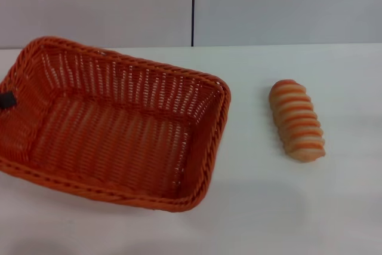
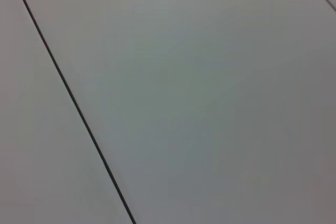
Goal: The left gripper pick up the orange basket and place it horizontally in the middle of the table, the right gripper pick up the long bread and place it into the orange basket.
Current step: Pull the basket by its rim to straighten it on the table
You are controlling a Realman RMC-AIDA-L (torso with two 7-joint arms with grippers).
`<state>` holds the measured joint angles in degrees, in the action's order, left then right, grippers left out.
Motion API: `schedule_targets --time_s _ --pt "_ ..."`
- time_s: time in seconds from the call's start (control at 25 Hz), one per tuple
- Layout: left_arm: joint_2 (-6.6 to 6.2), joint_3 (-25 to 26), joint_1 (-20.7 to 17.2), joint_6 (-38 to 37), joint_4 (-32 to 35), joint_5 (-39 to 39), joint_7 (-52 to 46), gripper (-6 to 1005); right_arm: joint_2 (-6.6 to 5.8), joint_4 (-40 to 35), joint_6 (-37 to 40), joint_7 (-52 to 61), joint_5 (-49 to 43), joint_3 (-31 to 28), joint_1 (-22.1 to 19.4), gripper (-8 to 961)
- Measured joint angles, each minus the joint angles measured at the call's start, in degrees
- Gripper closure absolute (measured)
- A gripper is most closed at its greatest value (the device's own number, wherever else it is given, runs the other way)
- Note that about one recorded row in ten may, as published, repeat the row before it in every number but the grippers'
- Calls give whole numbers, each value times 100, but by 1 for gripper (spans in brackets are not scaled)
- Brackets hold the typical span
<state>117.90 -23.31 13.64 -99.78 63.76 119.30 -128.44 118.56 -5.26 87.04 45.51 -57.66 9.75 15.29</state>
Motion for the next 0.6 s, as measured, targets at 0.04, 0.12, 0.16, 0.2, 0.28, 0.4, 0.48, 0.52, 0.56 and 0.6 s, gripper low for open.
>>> schedule_targets --time_s 0.04,0.12,0.16,0.2,0.28,0.4,0.48,0.52,0.56,0.6 --pt "4 -17 -73 -18 -107 -48 42 791 0 0 -7 0 -12 0 12 437" --pt "27 -14 -118 -37 -249 -78 94 789 0 -1 -45 0 -37 0 55 437" --pt "40 -4 -146 -44 -374 -126 133 787 0 -1 -45 0 -37 0 55 437" --pt "45 -3 -163 -48 -445 -162 152 786 0 -3 -54 1 -40 0 63 437" --pt "48 -2 -195 -52 -567 -228 182 783 1 -7 -63 4 -42 0 69 438" --pt "52 -20 -256 -57 -810 -345 271 780 1 -19 -65 5 -43 0 70 438" --pt "54 -20 -267 -58 -874 -361 305 777 0 -21 -65 6 -44 0 68 438" --pt "54 -20 -267 -58 -874 -361 305 776 0 -21 -65 7 -43 0 62 438" --pt "44 -14 -275 -194 -1005 -415 412 774 1 -21 -65 8 -43 0 56 438" --pt "44 -14 -275 -194 -1005 -415 412 773 1 -21 -65 8 -44 0 48 438"
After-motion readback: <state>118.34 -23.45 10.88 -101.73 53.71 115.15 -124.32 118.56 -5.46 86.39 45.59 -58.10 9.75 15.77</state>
